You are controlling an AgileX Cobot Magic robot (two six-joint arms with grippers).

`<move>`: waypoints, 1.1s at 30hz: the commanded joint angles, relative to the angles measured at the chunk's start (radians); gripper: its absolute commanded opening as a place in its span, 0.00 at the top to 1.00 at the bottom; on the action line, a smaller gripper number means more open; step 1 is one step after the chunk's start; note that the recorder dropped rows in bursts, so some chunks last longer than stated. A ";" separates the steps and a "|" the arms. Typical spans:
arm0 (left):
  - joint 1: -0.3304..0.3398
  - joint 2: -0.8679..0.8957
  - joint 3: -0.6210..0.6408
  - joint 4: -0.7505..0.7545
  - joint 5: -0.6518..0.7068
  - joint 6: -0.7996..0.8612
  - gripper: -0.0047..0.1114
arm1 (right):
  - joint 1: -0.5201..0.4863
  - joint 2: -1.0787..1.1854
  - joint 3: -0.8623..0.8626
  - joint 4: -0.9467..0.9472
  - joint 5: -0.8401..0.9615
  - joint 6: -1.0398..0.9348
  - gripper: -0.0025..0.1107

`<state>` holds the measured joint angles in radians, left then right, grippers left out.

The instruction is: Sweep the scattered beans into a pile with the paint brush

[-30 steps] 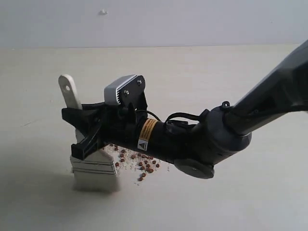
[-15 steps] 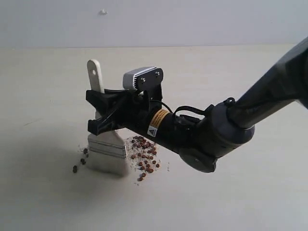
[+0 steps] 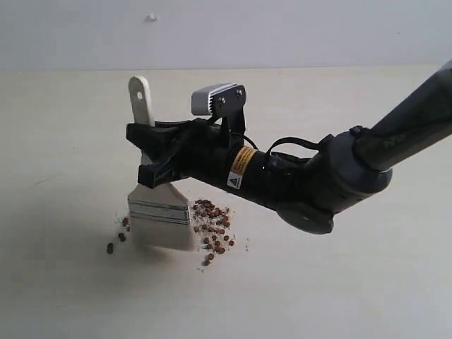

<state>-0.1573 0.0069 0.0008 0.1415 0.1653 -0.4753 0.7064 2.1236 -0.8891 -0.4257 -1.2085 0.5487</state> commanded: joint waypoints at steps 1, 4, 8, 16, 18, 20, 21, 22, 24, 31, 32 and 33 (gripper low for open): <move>-0.003 -0.007 -0.001 0.007 -0.002 0.001 0.96 | -0.004 -0.118 -0.006 -0.187 -0.013 0.091 0.98; -0.003 -0.007 -0.001 0.007 -0.002 0.001 0.96 | -0.015 -0.205 -0.010 -0.411 -0.013 0.126 0.98; -0.003 -0.007 -0.001 0.007 -0.002 0.001 0.96 | -0.086 -0.253 -0.080 -0.831 -0.006 0.363 0.98; -0.003 -0.007 -0.001 0.007 -0.002 0.001 0.96 | -0.177 -0.172 -0.176 -1.293 -0.013 0.436 0.98; -0.003 -0.007 -0.001 0.007 -0.002 0.001 0.96 | -0.177 -0.132 -0.176 -1.279 -0.013 0.398 0.98; -0.003 -0.007 -0.001 0.007 -0.002 0.001 0.96 | -0.177 -0.098 -0.176 -1.238 -0.013 0.369 0.98; -0.003 -0.007 -0.001 0.007 -0.002 0.001 0.96 | -0.177 -0.081 -0.176 -1.216 -0.013 0.349 0.98; -0.003 -0.007 -0.001 0.007 -0.002 0.001 0.96 | -0.177 -0.066 -0.176 -1.196 -0.013 0.331 0.98; -0.003 -0.007 -0.001 0.007 -0.002 0.001 0.96 | -0.180 -0.037 -0.176 -1.173 -0.013 0.295 0.98; -0.003 -0.007 -0.001 0.007 -0.002 0.001 0.96 | -0.195 0.027 -0.197 -1.112 -0.013 0.156 0.98; -0.003 -0.007 -0.001 0.007 -0.002 0.001 0.96 | -0.200 0.036 -0.215 -1.114 -0.013 0.159 0.98; -0.003 -0.007 -0.001 0.007 -0.002 0.001 0.96 | -0.205 0.045 -0.236 -1.114 -0.013 0.172 0.98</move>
<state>-0.1573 0.0069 0.0008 0.1415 0.1653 -0.4753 0.5208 2.1450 -1.0840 -1.5525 -1.2360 0.7402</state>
